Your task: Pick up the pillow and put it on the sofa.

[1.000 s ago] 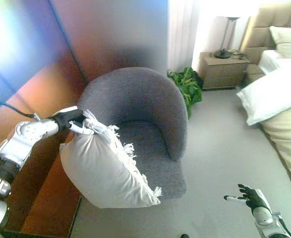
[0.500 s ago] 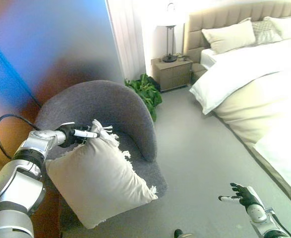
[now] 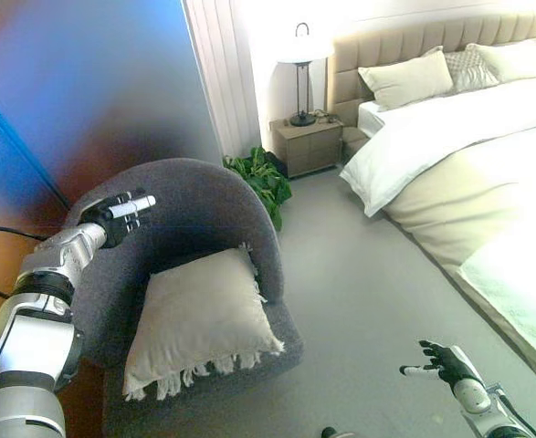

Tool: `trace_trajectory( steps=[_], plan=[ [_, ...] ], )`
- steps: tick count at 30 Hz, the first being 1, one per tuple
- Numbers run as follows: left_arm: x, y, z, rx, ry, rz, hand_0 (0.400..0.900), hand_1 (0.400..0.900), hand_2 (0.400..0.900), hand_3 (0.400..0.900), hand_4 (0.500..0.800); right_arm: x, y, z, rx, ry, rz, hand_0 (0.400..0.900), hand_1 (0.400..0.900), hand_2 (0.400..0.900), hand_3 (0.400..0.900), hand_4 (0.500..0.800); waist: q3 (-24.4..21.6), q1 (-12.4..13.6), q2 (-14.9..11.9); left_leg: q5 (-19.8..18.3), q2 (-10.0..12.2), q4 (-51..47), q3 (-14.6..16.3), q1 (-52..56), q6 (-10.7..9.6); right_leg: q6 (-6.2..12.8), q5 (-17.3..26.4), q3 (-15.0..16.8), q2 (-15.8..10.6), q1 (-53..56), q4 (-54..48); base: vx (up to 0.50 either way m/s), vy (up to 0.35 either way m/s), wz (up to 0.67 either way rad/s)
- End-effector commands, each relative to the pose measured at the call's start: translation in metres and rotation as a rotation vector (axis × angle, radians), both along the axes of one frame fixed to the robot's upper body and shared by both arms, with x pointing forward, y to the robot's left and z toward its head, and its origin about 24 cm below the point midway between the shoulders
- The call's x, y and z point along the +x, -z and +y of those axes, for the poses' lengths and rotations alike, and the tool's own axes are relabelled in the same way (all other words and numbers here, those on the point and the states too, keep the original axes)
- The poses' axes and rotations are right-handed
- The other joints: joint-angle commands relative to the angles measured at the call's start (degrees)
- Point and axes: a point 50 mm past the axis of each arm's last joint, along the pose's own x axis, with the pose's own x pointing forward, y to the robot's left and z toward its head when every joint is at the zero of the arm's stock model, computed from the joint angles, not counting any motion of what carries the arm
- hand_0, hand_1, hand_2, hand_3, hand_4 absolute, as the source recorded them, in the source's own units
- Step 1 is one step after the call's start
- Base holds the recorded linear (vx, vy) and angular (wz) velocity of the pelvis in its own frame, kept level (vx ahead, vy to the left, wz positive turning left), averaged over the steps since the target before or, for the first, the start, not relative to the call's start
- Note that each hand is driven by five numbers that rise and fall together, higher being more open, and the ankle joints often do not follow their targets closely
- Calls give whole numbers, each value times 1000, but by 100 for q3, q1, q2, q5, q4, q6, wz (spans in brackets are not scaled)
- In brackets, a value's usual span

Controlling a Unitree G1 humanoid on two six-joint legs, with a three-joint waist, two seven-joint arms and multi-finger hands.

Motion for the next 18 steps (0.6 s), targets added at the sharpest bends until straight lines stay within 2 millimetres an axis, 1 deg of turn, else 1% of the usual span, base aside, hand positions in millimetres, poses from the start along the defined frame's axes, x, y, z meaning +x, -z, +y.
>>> trace_trajectory(
  steps=[1,5,9,10,12,13,14,17,18],
  plan=[
    [2,-50,11,-65,-55,-303,900,900,900,900,800,20,-12,-1,-23,-20,-99,900,900,900,900,800,-493,254,-242,-446,-19,411,-285,-283,142,398,-736,-417,-192,183,225,-39,-1,15],
    [-9,-29,15,-80,-71,-291,900,900,900,900,800,17,-9,1,-16,2,-101,900,900,900,900,800,-462,393,-254,-430,-5,399,-366,-301,134,395,-736,-539,-220,230,203,-31,11,14],
    [-30,6,19,-74,-71,-247,900,900,900,900,800,11,-6,1,3,73,-126,900,900,900,900,800,-397,607,-303,-376,-1,289,-465,-325,132,414,-725,-712,-269,278,180,-39,-8,17],
    [-37,18,18,-52,-60,-218,900,900,900,900,800,9,-5,2,9,95,-137,900,900,900,900,800,-373,653,-315,-351,-4,254,-494,-342,130,418,-727,-755,-276,281,189,-68,-21,15],
    [-55,51,11,-22,-43,-141,900,900,900,900,800,5,-4,3,14,139,-160,900,900,900,900,800,-285,774,-339,-301,-22,188,-597,-393,134,421,-706,-842,-286,275,176,-86,-12,16],
    [-66,68,10,-37,-55,-99,900,900,900,900,800,2,-3,2,17,159,-165,900,900,900,900,800,-253,816,-349,-296,-27,189,-636,-413,136,424,-697,-870,-295,274,171,-74,4,14],
    [-83,89,9,-59,-65,-52,900,900,900,900,800,-3,-2,1,21,179,-168,900,900,900,900,800,-208,874,-362,-293,-32,195,-675,-430,144,421,-688,-896,-300,277,163,-47,14,10],
    [-122,126,10,-146,-126,3,900,900,900,900,800,-13,0,-4,15,204,-156,900,900,900,900,800,-143,983,-390,-285,-27,200,-733,-436,152,392,-692,-939,-299,316,145,-15,25,6],
    [-130,131,11,-114,-137,11,900,900,900,900,800,-15,0,-5,15,208,-152,900,900,900,900,800,-136,1004,-399,-280,-22,192,-734,-434,151,384,-697,-950,-295,330,138,-7,20,3]
  ],
)
